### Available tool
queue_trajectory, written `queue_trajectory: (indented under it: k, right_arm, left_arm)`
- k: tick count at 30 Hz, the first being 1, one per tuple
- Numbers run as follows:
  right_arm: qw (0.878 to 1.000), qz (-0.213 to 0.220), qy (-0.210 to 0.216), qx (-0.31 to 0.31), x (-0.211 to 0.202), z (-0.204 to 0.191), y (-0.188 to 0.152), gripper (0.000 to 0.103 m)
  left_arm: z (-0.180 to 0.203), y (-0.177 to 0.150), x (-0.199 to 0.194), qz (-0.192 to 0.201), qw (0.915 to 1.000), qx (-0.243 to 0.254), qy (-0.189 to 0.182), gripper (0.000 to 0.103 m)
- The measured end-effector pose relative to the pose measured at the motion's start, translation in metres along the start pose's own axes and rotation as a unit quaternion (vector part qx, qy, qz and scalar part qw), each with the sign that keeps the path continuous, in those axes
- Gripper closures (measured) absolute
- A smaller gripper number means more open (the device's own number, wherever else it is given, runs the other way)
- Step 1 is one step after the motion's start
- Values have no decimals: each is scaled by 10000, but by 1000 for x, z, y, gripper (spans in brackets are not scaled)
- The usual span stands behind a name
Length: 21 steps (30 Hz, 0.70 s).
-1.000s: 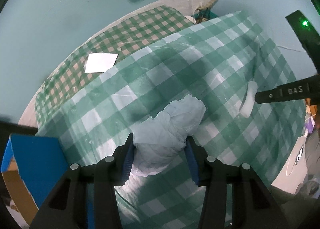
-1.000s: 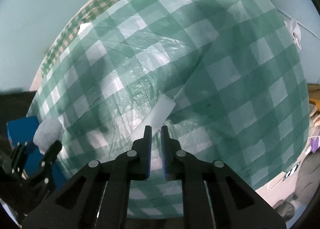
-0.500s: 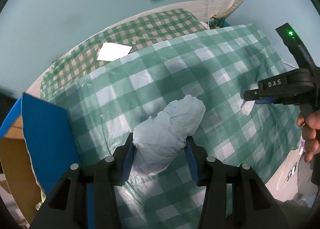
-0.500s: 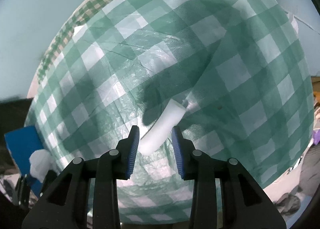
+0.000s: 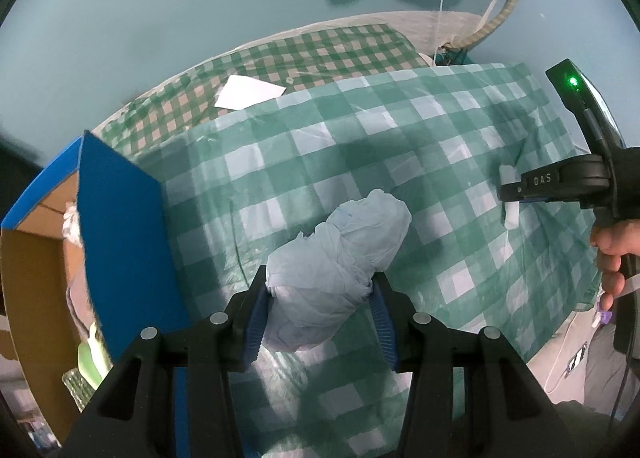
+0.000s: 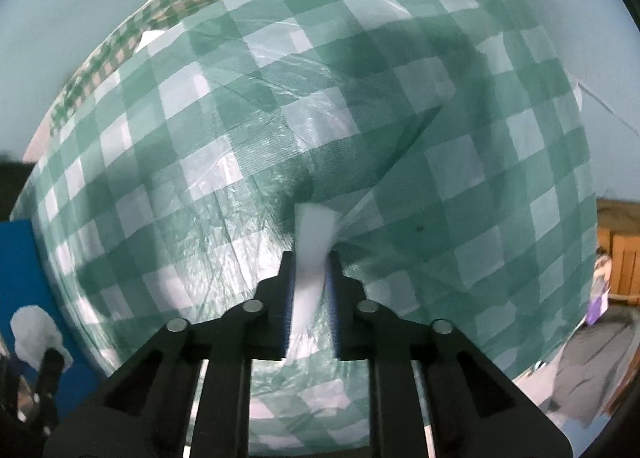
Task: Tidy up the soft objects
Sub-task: 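Grasp the white foam roll with the right gripper and lift it, then carry the white bag and foam roll over the cardboard box with both grippers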
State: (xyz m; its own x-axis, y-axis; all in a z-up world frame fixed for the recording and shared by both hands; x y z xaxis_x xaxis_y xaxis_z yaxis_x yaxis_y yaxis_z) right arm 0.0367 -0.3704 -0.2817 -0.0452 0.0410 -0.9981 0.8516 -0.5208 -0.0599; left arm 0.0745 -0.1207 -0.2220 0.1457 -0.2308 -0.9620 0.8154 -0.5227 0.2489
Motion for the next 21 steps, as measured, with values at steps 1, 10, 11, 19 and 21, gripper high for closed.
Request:
queue_trajectory:
  k: [1,10,11,19,21]
  right_arm:
    - [10000,12,-4,-58,-1,0,0,92]
    - [9972,51,130,-729,-15,-7,-9,92]
    - [9965,72,128,-819,-18,-9,-10,92]
    - [9851,350,100,-1682,-44,-37,-20,92]
    - [9812,413,117,-1880,-50,-43,-21,92]
  left_arm:
    - [-1,-2,-2,10,10000,-14,3,55]
    - [-9,-14,-17,101,9996,-246,45,55]
    - [-10,-15,-19,108,9995,-276,60,55]
    - [-16,-26,-35,118,9986,-506,122,55]
    - [-19,-28,-40,123,9982,-572,150,55]
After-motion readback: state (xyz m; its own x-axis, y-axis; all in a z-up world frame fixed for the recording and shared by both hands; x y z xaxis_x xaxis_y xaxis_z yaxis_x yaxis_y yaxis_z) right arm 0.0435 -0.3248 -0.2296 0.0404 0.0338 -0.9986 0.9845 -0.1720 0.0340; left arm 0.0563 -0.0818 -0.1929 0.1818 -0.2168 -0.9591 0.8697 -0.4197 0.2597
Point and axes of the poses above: each gripper's, at about its wrist camera, not at the fingertips, and x roughly the way its jaws point, z to its right, y to its top, the point moved 1 cm from there along x, roughly the way its jaws point, and after that the axes turned 5 degrees about -y, right-handed, at the moved point
